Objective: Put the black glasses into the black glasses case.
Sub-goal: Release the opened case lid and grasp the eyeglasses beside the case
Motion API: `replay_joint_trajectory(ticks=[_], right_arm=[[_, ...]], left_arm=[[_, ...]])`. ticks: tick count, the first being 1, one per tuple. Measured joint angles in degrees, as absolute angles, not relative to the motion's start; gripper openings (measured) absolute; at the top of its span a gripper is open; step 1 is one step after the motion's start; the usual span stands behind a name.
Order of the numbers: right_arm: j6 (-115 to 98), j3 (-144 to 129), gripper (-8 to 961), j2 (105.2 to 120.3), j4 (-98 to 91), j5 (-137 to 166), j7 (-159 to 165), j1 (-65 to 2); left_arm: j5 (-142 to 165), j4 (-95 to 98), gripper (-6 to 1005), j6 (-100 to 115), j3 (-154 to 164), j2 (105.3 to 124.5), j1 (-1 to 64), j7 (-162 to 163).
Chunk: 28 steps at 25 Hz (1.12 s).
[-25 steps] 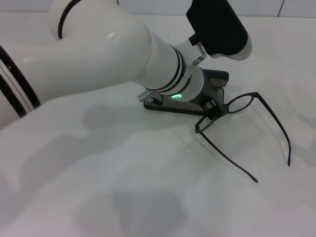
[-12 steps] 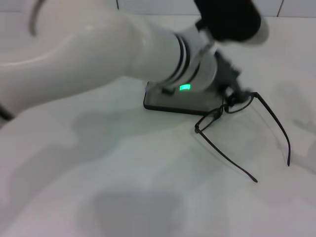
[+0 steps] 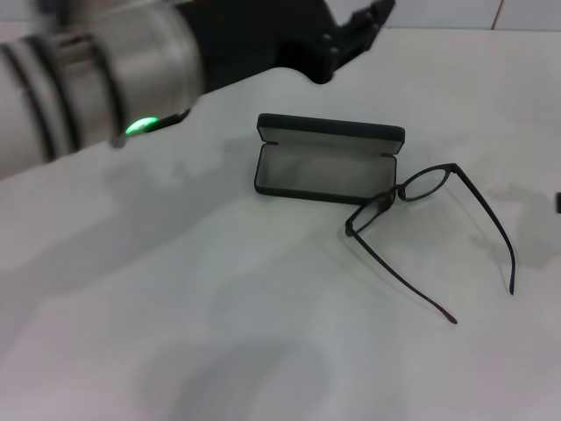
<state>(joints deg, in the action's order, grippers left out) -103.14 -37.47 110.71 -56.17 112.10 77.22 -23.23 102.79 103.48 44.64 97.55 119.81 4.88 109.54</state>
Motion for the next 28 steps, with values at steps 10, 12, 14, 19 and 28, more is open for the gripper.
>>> replay_joint_trajectory(ticks=[10, 12, 14, 19, 28], right_arm=[[-104.1, -54.7, 771, 110.88, -59.7, 134.3, 87.9, -44.3], [-104.2, -56.5, 769, 111.95, -59.9, 137.2, 88.2, -47.6], [-104.1, -59.2, 768, 113.11, -59.9, 139.5, 88.6, -50.7], [-101.3, -68.0, 765, 115.43, -59.5, 144.5, 89.9, -56.1], [-89.1, -85.9, 765, 116.10, -56.6, 145.4, 91.3, -58.8]], left_arm=[[70.4, 66.6, 436, 82.1, 76.4, 119.78, 9.1, 81.9], [69.6, 57.0, 435, 88.9, 71.6, 119.60, 11.4, 77.7], [69.8, 53.7, 435, 91.0, 69.8, 119.48, 12.2, 76.1], [71.8, 38.6, 435, 96.9, 63.4, 119.15, 13.6, 66.4], [71.6, 33.7, 434, 97.4, 63.6, 119.73, 11.3, 61.4]])
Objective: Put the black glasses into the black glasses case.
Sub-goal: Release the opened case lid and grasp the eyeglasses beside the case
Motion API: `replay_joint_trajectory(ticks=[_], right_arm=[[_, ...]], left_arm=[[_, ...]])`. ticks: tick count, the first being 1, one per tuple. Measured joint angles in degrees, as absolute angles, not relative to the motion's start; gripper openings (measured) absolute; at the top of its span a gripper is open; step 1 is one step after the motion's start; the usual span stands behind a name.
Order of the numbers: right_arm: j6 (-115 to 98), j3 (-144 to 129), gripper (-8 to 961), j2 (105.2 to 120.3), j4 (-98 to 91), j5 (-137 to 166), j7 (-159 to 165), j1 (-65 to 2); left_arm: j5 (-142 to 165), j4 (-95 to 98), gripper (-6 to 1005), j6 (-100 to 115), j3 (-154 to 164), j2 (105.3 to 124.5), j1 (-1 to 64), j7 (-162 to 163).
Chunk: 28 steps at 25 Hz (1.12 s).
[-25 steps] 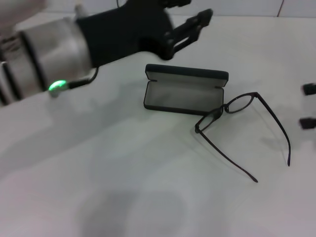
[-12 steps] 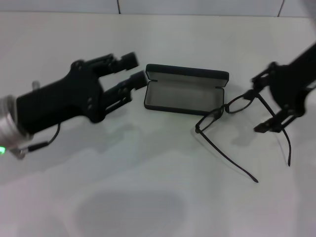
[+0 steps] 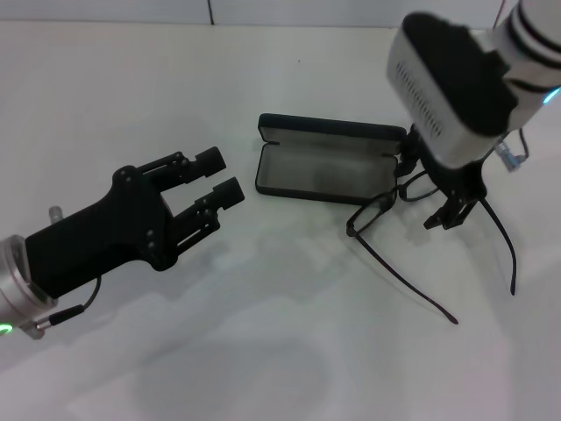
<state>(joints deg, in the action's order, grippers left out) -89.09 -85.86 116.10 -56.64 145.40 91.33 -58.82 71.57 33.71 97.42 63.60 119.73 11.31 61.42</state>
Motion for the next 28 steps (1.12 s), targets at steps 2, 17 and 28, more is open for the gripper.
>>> replay_joint_trajectory(ticks=[2, 17, 28], right_arm=[[-87.2, -88.6, 766, 116.18, -56.3, 145.2, 91.5, -58.8], [-79.5, -94.7, 753, 116.19, -52.7, 143.1, 92.3, -59.2], [-77.8, -97.1, 612, 116.19, -50.8, 141.8, 92.7, -59.2]], left_arm=[[71.5, 32.8, 434, 97.5, 63.6, 119.72, 11.5, 61.0], [71.6, 29.8, 433, 97.5, 63.4, 119.70, 11.9, 58.9], [71.4, 28.4, 432, 97.6, 63.3, 119.70, 11.4, 58.8]])
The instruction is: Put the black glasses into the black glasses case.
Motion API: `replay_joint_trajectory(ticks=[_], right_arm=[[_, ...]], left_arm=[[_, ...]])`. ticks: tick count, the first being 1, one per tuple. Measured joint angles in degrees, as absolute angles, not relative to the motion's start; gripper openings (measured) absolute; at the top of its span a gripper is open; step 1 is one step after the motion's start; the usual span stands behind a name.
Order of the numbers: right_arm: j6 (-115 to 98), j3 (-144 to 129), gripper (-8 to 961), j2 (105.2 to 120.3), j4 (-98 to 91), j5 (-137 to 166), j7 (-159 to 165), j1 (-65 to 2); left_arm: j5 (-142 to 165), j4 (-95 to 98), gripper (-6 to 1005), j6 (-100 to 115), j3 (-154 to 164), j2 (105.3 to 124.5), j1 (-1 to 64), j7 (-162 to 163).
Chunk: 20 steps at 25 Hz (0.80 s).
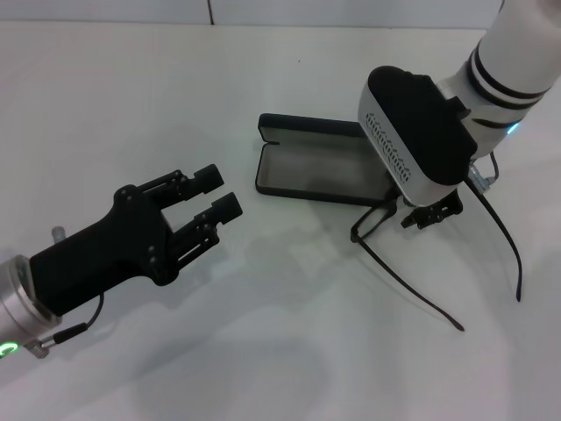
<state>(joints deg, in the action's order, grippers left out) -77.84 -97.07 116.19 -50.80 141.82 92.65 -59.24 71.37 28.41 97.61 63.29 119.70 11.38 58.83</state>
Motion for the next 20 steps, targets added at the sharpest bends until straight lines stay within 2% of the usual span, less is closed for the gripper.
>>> replay_joint_trajectory(ticks=[4, 12, 20], right_arm=[[-77.7, -97.6, 536, 116.19, -50.9, 141.8, 93.0, -58.7], [-78.6, -99.3, 127, 116.19, -56.6, 142.5, 96.4, -54.6], [-85.1, -91.8, 112, 116.19, -72.1, 141.5, 98.8, -45.5]], left_arm=[[71.3, 28.0, 432, 97.6, 63.2, 119.70, 11.4, 58.8], [71.1, 27.9, 431, 97.7, 63.1, 119.70, 11.4, 58.8], [71.0, 28.0, 431, 102.2, 63.1, 119.71, 12.1, 58.8]])
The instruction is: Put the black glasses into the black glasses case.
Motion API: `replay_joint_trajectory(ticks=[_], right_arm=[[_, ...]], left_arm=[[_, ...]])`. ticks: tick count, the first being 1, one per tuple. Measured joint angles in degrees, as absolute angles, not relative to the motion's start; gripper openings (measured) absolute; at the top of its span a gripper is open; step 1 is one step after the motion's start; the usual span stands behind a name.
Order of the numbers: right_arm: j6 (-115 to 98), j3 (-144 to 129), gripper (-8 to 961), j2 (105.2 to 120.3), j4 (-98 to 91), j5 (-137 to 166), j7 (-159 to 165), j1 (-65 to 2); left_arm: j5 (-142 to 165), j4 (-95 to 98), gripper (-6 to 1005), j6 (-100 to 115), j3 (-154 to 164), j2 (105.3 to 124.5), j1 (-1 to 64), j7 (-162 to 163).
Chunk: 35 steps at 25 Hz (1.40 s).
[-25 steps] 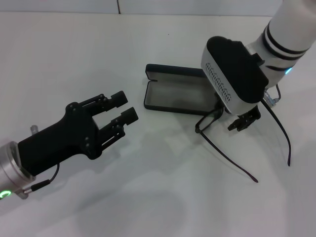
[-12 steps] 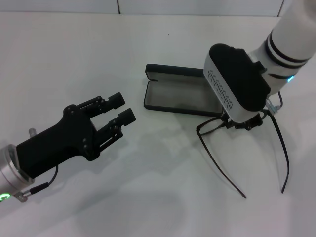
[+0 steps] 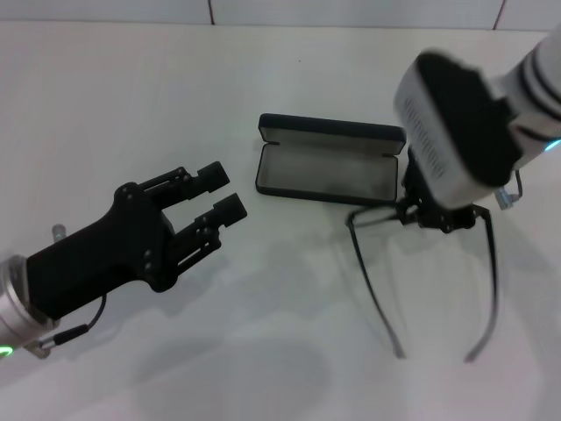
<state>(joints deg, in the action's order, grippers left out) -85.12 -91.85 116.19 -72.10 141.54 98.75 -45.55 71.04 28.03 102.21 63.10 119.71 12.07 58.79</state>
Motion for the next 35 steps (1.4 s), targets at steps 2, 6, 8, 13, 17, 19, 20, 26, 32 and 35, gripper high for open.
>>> replay_joint_trajectory(ticks=[2, 6, 8, 13, 17, 19, 20, 26, 32, 35], right_arm=[[-86.2, -87.1, 111, 116.17, -77.2, 139.0, 99.0, -41.8], [-86.7, -76.4, 109, 115.85, -83.2, 127.7, 97.9, -34.7], [-86.9, -72.4, 108, 115.88, -83.6, 120.8, 95.8, -31.9], [-86.9, -68.1, 105, 115.99, -78.6, 100.1, 86.1, -24.2], [-87.5, -68.3, 104, 115.90, -71.9, 89.2, 79.7, -21.0], [-88.0, -68.4, 103, 115.90, -68.8, 86.1, 77.5, -21.1], [-88.5, -68.4, 103, 115.90, -66.6, 84.4, 76.3, -21.3], [-88.9, -68.4, 102, 115.80, -60.6, 83.0, 74.3, -23.5], [-88.7, -68.9, 103, 115.82, -54.8, 83.3, 72.7, -27.3], [-88.6, -69.1, 103, 115.94, -51.7, 83.1, 71.5, -29.2]], left_arm=[[70.7, 28.1, 431, 104.3, 63.2, 119.74, 12.8, 58.9], [69.9, 27.9, 430, 107.5, 63.7, 119.79, 15.0, 59.3], [69.8, 27.9, 430, 109.1, 63.7, 119.79, 16.9, 59.3], [69.6, 26.9, 204, 111.4, 64.7, 119.88, 21.7, 60.0], [69.0, 26.3, 147, 111.6, 66.5, 120.02, 24.4, 60.0], [68.2, 26.1, 119, 111.7, 67.8, 120.04, 25.1, 60.0], [67.8, 26.1, 104, 111.7, 68.2, 120.04, 25.3, 60.0], [67.0, 26.2, 81, 112.1, 68.7, 120.06, 25.7, 60.0], [66.4, 26.0, 83, 113.1, 68.7, 120.06, 25.6, 59.8], [66.4, 26.0, 82, 113.2, 68.8, 120.08, 25.7, 59.7]])
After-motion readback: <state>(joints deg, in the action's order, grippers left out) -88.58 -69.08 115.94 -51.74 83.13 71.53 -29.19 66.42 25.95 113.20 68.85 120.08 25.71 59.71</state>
